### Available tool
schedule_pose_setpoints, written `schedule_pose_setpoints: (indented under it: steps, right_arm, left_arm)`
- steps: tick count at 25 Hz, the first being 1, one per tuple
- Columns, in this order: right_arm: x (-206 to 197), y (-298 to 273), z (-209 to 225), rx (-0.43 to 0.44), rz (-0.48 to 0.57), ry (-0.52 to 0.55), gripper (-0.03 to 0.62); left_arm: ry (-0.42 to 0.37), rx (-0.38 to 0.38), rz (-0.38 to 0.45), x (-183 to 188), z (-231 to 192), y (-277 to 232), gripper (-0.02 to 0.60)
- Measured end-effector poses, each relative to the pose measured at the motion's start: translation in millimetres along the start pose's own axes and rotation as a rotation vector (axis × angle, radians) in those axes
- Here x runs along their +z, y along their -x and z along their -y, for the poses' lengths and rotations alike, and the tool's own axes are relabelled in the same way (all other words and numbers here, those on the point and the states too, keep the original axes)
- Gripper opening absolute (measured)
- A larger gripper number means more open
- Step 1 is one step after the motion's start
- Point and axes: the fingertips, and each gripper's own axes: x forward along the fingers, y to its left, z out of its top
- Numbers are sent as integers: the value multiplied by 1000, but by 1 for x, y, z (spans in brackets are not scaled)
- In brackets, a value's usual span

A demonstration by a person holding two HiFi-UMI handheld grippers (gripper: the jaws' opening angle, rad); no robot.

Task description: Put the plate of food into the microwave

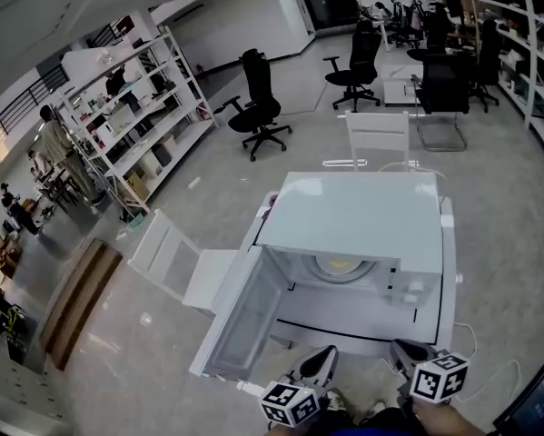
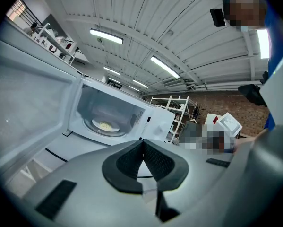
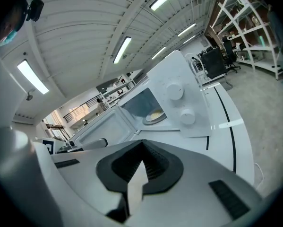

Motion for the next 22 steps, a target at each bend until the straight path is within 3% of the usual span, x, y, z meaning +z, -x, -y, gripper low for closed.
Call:
schedule_pose_setpoints:
  steps: [12, 22]
  right_arm:
    - [-12, 31, 17, -11, 0, -6, -2]
    - [-9, 31, 17, -30, -2, 5, -2]
  left_arm:
    - [9, 2, -17, -19, 22, 2, 3]
    - [3, -10, -14, -10, 20, -3, 3]
